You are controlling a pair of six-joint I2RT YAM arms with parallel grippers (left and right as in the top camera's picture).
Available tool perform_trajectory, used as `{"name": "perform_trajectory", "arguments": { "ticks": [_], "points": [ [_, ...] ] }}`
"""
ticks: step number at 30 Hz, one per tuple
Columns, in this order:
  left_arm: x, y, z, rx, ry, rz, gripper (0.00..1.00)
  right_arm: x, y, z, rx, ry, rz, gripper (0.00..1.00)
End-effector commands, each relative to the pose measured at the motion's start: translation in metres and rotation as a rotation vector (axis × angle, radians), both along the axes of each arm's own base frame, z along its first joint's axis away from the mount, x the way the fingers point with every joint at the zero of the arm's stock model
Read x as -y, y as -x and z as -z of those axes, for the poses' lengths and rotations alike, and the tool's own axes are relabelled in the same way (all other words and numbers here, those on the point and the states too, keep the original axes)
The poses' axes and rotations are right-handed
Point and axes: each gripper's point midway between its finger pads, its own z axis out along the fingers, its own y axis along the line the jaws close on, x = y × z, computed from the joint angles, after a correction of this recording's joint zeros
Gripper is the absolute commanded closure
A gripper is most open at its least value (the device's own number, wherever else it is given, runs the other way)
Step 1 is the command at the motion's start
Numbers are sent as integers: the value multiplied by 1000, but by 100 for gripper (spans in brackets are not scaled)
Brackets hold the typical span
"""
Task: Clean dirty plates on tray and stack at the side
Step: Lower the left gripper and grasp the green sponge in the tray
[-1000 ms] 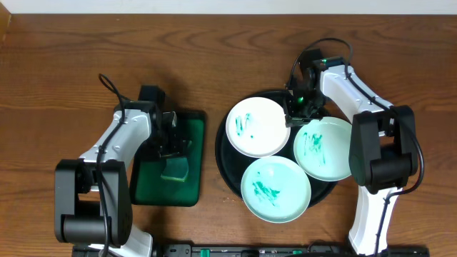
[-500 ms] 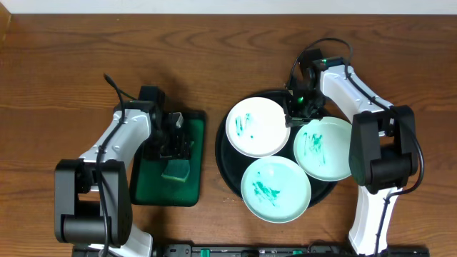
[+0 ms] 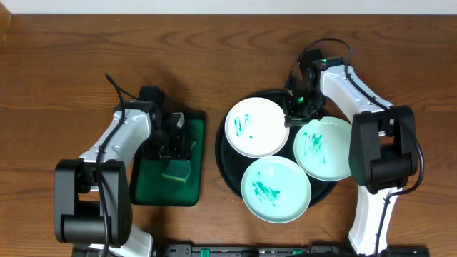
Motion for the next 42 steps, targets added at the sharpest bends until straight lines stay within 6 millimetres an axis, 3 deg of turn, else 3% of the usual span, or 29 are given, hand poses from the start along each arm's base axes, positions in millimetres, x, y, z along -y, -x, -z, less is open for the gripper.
{"name": "perform_trajectory", "arguments": {
  "ticks": [1, 17, 20, 27, 42],
  "points": [
    [-3, -5, -1, 18, -22, 16, 33, -8, 0, 0, -1, -33, -22, 99],
    [-28, -3, 15, -14, -174, -14, 34, -8, -1, 0, 2, -33, -23, 99],
    [-50, -4, 16, -16, -308, -97, 37, -8, -1, 0, 2, -33, -23, 99],
    [-75, -3, 13, -15, -457, -201, 36, -8, -1, 0, 2, -33, -24, 99],
    [-59, 0, 7, -19, -367, -202, 36, -8, 1, -1, -1, -34, -34, 99]
  ]
}}
